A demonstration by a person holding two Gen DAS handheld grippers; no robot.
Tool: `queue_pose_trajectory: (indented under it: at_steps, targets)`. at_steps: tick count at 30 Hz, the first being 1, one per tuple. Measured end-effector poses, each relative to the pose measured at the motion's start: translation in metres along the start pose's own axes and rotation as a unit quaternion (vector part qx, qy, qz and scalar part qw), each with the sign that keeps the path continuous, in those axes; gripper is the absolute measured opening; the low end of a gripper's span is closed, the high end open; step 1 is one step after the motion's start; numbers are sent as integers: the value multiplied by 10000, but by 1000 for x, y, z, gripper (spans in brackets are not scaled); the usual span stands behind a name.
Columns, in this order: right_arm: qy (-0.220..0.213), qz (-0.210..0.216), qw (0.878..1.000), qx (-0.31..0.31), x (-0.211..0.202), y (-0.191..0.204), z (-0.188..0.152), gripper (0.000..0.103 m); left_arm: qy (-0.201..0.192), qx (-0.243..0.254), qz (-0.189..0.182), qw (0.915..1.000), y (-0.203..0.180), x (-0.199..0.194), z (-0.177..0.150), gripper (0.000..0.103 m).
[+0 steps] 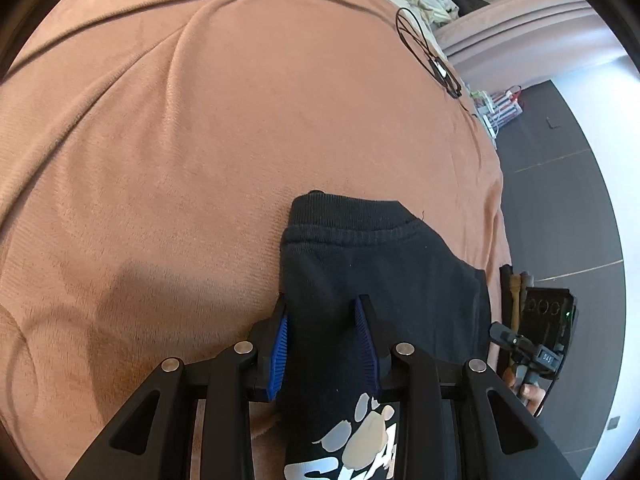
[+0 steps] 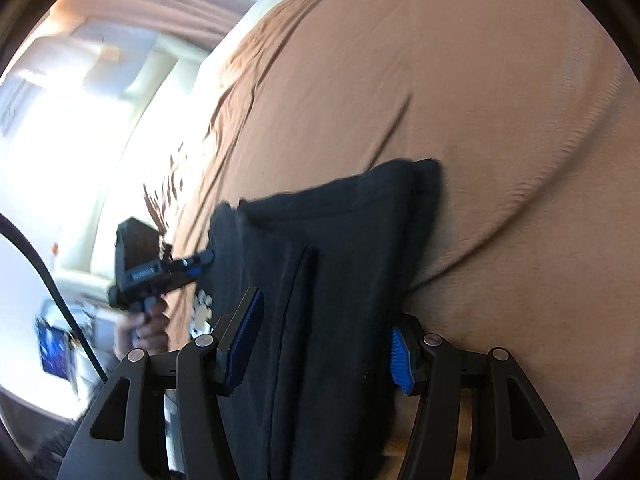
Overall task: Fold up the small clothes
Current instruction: 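Close the right gripper on the shirt body beside the left gripper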
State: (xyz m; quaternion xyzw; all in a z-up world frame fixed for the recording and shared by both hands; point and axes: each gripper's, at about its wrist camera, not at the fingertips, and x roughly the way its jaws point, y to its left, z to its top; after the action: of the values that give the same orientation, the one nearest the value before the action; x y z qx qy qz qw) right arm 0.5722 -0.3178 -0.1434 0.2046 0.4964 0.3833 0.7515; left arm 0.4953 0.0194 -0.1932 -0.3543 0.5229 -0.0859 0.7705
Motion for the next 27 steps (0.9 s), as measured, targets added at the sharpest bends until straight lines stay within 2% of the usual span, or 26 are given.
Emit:
queue_pose_trajectory:
  at_steps: [2,13,22,25,27]
  targets:
    - [48,84,10000,8,5,-1,5,54,-16,-17,-42,10000,1,1,2,33]
    - [167,-56,9991,-381,21,15,18,54,-128,-98,-188,9997,-1,11,16,32]
    - [330,-247,9964,-745,19,32,8,54,-43,-30,-453,9990,6,6,1,32]
    - [234,-466,9967,-616,24,31,13,34,-72,-127,-474,9988,8,8,5,29]
    - [190,-535,9967,-585,26,33,15,28,-109,-163,-474,9987,6,11,9,27]
